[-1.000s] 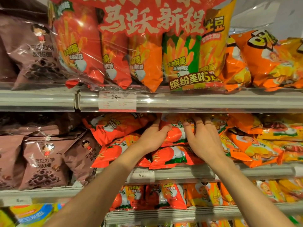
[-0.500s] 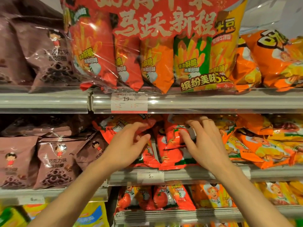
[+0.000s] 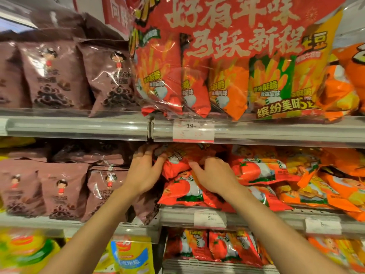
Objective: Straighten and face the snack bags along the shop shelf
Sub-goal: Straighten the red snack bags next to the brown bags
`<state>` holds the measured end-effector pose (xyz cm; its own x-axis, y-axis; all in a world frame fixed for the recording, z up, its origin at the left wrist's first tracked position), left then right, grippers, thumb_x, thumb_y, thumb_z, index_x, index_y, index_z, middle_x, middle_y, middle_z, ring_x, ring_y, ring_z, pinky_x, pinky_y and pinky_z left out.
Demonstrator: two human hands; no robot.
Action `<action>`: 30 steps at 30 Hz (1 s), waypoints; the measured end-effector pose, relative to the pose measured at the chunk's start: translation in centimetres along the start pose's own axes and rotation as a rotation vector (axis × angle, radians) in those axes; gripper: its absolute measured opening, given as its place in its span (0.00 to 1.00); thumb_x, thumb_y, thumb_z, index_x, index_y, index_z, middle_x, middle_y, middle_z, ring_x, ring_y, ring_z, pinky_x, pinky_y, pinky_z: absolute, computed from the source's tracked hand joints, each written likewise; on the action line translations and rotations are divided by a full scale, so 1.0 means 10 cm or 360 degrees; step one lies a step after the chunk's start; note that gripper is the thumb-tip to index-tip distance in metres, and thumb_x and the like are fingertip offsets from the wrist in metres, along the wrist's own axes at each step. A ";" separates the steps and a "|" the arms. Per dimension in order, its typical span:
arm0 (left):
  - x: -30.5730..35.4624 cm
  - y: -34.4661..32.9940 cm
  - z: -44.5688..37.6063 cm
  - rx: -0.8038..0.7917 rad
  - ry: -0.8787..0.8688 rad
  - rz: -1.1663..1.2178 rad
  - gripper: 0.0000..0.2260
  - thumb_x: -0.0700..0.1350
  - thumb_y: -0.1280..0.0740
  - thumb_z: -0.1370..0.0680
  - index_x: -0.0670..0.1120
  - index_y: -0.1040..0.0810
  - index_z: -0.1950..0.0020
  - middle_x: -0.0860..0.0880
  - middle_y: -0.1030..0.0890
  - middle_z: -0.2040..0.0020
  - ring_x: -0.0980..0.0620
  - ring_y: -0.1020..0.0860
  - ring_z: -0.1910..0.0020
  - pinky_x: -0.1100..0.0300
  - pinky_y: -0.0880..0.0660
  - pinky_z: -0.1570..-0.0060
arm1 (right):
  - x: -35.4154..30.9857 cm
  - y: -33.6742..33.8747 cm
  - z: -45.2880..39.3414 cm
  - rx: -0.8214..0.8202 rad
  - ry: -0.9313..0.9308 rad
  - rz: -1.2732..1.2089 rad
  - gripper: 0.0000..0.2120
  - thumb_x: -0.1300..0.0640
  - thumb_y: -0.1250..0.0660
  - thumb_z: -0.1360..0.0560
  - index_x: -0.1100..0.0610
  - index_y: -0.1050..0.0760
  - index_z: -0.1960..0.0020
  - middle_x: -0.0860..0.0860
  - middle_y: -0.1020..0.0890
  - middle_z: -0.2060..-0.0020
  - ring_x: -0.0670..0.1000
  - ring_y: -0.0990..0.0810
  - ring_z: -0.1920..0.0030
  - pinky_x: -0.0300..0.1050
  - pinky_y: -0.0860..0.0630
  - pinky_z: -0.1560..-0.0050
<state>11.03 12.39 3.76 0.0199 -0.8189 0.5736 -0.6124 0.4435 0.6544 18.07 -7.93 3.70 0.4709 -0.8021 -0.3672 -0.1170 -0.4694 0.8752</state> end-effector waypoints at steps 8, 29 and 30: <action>-0.14 0.07 0.04 0.0053 0.0125 0.0124 0.12 0.56 0.36 0.19 0.51 0.21 0.43 0.44 0.20 0.44 0.44 0.22 0.44 0.49 0.26 0.43 | 0.07 -0.13 -0.07 -0.0077 -0.0290 -0.0378 0.34 0.34 0.46 0.21 0.64 0.21 0.43 0.64 0.20 0.41 0.64 0.22 0.40 0.54 0.26 0.39; -0.03 0.02 0.41 -0.0351 0.0473 0.1050 0.27 0.64 0.28 0.27 0.57 0.30 0.33 0.58 0.14 0.51 0.60 0.15 0.54 0.60 0.21 0.53 | -0.07 0.03 0.70 -0.0322 0.0068 -0.1129 0.13 0.36 0.35 0.24 0.40 0.24 0.43 0.38 0.15 0.50 0.36 0.18 0.50 0.34 0.24 0.50; -0.06 0.05 0.43 -0.0315 0.0468 0.1088 0.29 0.63 0.27 0.28 0.56 0.30 0.32 0.57 0.14 0.50 0.60 0.15 0.53 0.61 0.21 0.54 | -0.06 0.06 0.70 -0.0291 0.0069 -0.1105 0.13 0.35 0.36 0.23 0.40 0.23 0.44 0.40 0.16 0.48 0.37 0.19 0.48 0.36 0.25 0.48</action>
<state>7.28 11.48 1.63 -0.0863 -0.2210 0.9715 -0.4120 0.8957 0.1671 11.54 -10.30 2.25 0.4180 -0.3236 -0.8489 0.3688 -0.7935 0.4841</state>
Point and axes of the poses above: each hand's wrist, its own z-axis away from the middle knuckle, its own y-axis out of the back of the hand, x = y × z, the point moved 6 cm from there along -z, towards the middle knuckle
